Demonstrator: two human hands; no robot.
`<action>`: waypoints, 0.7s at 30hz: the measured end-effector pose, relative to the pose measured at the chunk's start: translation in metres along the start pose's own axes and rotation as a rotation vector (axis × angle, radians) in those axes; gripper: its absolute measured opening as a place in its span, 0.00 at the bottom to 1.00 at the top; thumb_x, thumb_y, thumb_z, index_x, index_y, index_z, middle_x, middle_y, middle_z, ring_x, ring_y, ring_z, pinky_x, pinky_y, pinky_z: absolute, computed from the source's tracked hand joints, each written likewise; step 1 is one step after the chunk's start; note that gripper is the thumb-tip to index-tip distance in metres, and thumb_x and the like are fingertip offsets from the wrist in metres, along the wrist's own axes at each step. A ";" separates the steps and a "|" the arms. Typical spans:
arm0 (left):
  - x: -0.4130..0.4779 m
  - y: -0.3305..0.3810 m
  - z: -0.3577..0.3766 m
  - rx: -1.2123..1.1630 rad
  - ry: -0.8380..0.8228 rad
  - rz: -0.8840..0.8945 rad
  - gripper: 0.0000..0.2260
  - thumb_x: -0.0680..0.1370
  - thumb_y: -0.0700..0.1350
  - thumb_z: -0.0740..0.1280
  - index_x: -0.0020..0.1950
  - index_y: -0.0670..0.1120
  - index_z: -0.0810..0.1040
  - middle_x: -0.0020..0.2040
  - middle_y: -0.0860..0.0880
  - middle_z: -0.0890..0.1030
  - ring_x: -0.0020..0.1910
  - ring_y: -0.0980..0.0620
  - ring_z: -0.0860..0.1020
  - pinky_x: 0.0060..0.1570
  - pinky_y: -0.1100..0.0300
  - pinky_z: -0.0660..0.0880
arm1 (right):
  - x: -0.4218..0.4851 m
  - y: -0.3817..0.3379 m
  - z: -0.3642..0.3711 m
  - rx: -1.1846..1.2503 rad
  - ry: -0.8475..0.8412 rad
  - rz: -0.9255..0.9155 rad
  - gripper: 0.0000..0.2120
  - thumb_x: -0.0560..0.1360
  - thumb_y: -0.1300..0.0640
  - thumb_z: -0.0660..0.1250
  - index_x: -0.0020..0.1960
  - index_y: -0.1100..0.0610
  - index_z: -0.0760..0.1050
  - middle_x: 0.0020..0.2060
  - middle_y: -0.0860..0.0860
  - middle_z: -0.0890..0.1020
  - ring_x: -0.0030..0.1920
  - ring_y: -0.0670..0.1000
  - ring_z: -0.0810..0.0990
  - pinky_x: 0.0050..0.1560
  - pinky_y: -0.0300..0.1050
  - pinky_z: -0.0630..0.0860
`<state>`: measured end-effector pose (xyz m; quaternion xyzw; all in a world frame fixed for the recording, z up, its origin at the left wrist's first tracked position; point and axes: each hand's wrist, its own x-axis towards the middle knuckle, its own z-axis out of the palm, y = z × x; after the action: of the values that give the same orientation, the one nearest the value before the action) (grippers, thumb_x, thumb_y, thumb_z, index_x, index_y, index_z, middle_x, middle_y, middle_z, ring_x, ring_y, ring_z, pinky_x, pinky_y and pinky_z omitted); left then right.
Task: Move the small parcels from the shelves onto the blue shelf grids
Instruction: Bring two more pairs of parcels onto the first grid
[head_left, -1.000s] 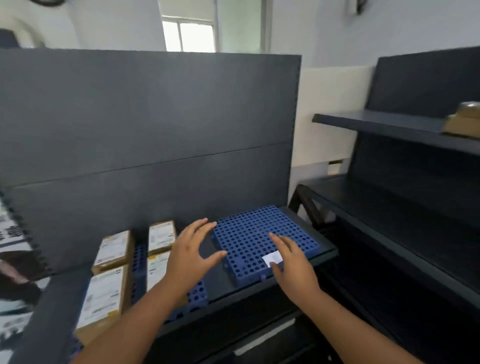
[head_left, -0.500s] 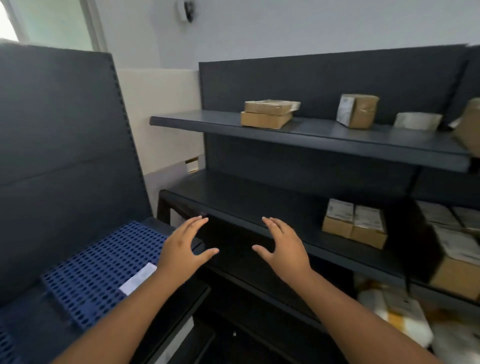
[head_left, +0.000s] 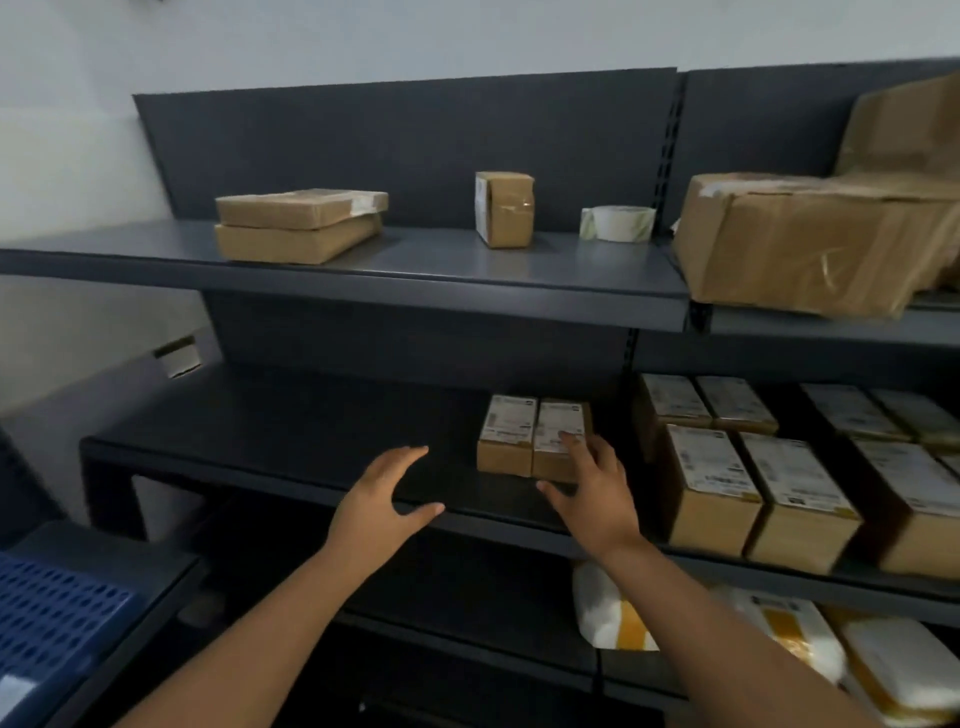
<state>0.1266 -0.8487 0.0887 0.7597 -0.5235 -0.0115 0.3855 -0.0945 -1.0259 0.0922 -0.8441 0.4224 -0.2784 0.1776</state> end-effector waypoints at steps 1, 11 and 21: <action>0.009 0.002 0.011 -0.016 -0.009 -0.002 0.32 0.70 0.56 0.75 0.72 0.61 0.67 0.71 0.55 0.70 0.68 0.56 0.70 0.66 0.54 0.72 | 0.005 0.010 -0.001 0.016 0.001 0.019 0.35 0.72 0.42 0.70 0.74 0.43 0.58 0.74 0.53 0.60 0.73 0.58 0.62 0.64 0.53 0.71; 0.087 0.022 0.095 -0.079 -0.101 -0.034 0.32 0.71 0.49 0.76 0.72 0.61 0.67 0.73 0.53 0.69 0.71 0.53 0.67 0.70 0.54 0.68 | 0.046 0.065 0.016 0.195 -0.107 0.099 0.33 0.74 0.50 0.70 0.73 0.40 0.57 0.74 0.51 0.60 0.72 0.55 0.65 0.69 0.50 0.67; 0.096 0.020 0.107 -0.165 -0.032 -0.076 0.24 0.70 0.43 0.76 0.64 0.59 0.77 0.63 0.55 0.78 0.62 0.59 0.74 0.62 0.69 0.68 | 0.053 0.065 0.014 0.203 -0.127 0.024 0.29 0.75 0.53 0.69 0.72 0.41 0.63 0.67 0.50 0.74 0.65 0.50 0.74 0.63 0.41 0.72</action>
<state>0.1091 -0.9907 0.0626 0.7443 -0.4978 -0.0815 0.4377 -0.0999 -1.1054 0.0640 -0.8326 0.3902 -0.2635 0.2918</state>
